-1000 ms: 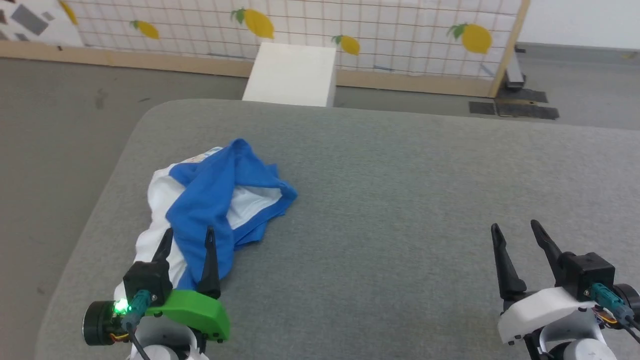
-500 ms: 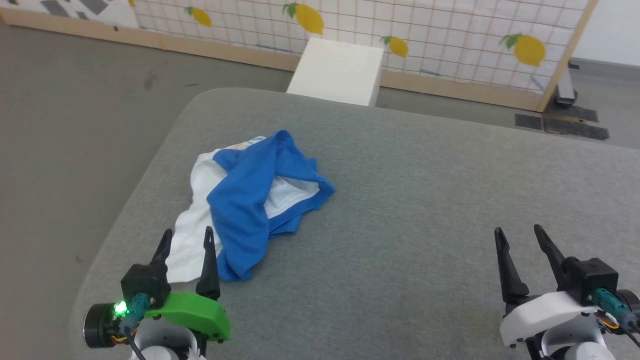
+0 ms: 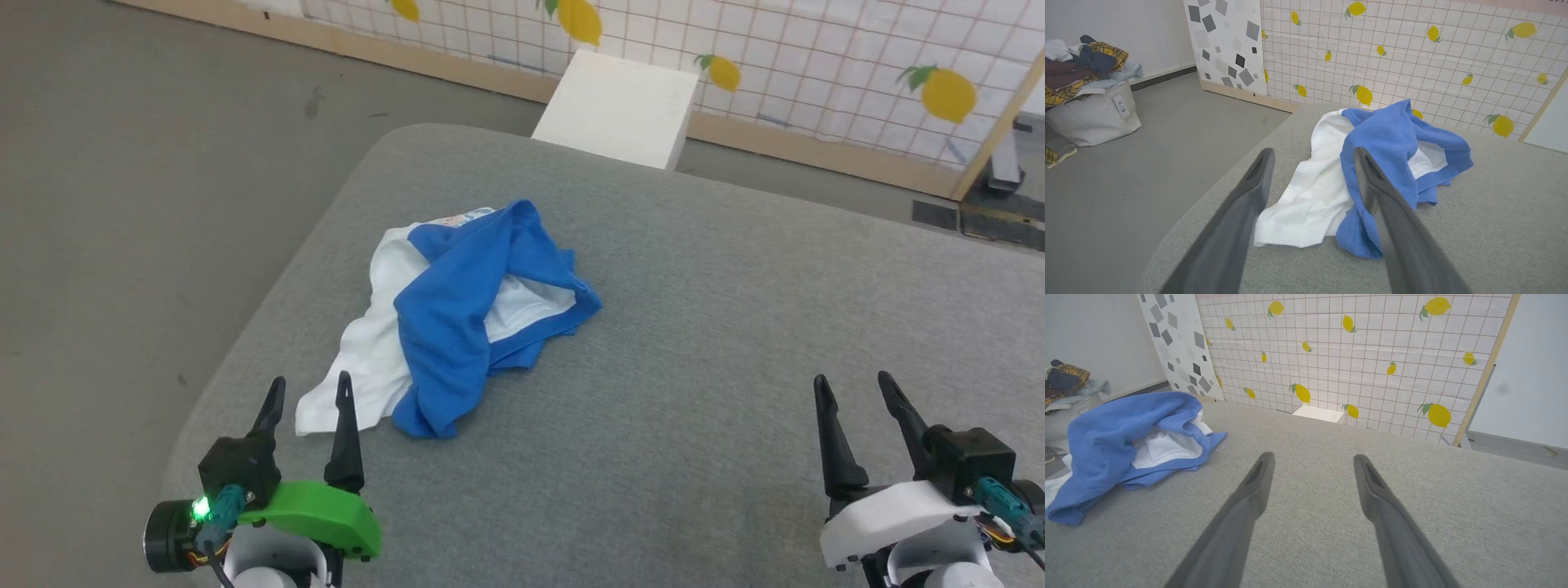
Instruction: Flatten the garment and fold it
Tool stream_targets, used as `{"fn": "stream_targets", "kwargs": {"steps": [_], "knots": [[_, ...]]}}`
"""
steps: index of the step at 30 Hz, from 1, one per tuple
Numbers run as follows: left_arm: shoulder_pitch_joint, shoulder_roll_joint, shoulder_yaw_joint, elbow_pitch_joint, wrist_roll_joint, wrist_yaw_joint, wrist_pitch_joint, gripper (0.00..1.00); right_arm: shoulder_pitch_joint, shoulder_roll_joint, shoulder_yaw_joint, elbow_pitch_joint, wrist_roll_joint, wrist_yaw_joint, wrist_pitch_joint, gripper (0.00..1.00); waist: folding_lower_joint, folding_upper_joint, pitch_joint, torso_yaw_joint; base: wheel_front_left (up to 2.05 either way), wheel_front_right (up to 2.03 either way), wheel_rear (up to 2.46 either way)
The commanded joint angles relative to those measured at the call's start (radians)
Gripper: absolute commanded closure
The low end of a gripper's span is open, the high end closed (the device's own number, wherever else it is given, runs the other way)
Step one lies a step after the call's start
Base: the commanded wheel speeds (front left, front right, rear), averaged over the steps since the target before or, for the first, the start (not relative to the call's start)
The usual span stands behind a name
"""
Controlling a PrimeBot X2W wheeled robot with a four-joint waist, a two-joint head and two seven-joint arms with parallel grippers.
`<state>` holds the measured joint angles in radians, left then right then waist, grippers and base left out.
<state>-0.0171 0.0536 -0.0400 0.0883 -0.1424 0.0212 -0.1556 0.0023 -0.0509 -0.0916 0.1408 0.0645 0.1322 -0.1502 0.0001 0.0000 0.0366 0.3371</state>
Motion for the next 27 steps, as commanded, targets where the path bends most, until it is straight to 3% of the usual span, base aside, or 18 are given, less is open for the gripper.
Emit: {"fn": "stream_targets", "kwargs": {"steps": [1,20,27], "knots": [[-0.010,-0.002,-0.002,0.004,-0.004,0.006,-0.012,0.00,0.014,0.000,-0.003,0.007,0.008,-0.001,-0.010,0.00,-0.0001,0.0000,0.003,0.012,0.00,0.00,0.00],[-0.036,-0.003,-0.019,0.027,-0.059,0.011,-0.050,0.00,0.013,0.001,-0.016,0.039,0.022,-0.001,-0.039,0.00,-0.0001,0.0000,0.022,0.063,0.00,0.00,0.00],[-0.208,-0.001,-0.040,0.117,-0.094,-0.049,-0.065,0.00,-0.001,0.001,-0.016,0.029,0.010,-0.001,-0.036,0.00,-0.0001,0.0000,0.057,0.038,0.00,0.00,0.00]]}}
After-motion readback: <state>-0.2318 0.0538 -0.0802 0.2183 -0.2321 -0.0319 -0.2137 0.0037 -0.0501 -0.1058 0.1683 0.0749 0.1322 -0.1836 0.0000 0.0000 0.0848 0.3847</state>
